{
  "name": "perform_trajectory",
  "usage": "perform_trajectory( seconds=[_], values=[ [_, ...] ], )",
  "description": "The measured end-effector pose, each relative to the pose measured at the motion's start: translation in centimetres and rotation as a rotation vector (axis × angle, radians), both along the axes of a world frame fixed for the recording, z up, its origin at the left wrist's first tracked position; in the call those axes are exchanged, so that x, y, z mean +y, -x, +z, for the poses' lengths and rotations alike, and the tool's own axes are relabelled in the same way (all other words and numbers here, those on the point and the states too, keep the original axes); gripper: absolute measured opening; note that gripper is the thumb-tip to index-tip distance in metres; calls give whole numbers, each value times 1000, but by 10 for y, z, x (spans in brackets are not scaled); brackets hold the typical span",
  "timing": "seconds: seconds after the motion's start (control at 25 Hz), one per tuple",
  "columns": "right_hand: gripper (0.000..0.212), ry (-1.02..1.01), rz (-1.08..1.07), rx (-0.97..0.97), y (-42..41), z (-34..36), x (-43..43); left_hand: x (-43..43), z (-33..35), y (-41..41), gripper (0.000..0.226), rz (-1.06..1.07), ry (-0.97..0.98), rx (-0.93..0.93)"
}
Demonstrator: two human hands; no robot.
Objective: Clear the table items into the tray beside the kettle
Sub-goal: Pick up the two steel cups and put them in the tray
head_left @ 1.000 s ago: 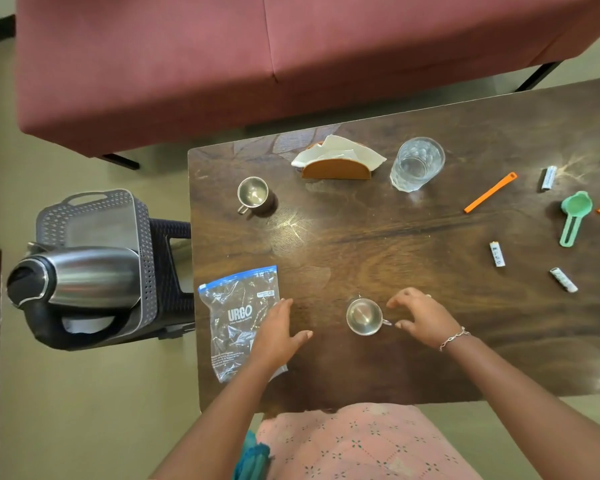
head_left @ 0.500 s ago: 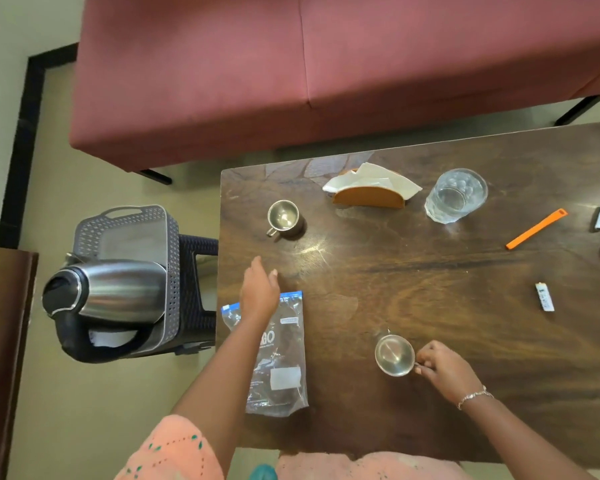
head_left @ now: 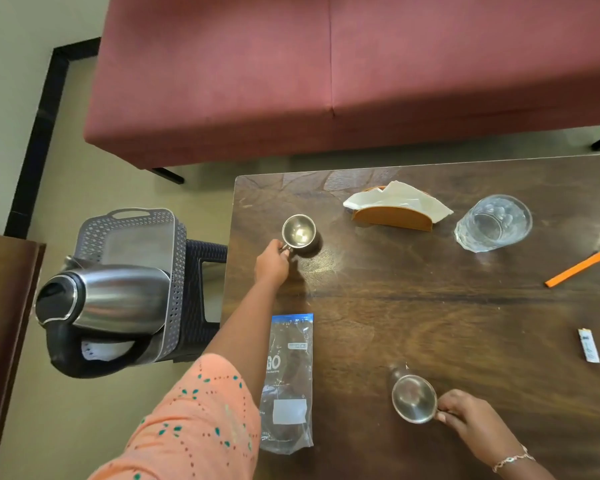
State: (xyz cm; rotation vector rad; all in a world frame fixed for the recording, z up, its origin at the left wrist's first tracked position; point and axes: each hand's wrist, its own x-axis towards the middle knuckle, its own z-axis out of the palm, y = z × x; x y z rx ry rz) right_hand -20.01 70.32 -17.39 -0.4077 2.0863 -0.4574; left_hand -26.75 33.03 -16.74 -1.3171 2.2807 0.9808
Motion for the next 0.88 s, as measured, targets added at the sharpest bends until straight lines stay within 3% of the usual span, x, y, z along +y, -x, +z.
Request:
perform_trajectory(
  seconds=[0.2,0.36,0.52,0.88],
  values=[
    [6,-19,-9,-32,3,5,-7,15,-1,-6,15,343,-183,206],
    [26,-21,-135,-86,5,21,-18,23,23,-27,18,572,-440,267],
    [31,75,-320,-80,4,40,-38,16,54,-55,14,615,-632,298],
    [29,360,-663,-141,-7,75,-173,-44,113,-102,23,583,-752,343]
  ],
)
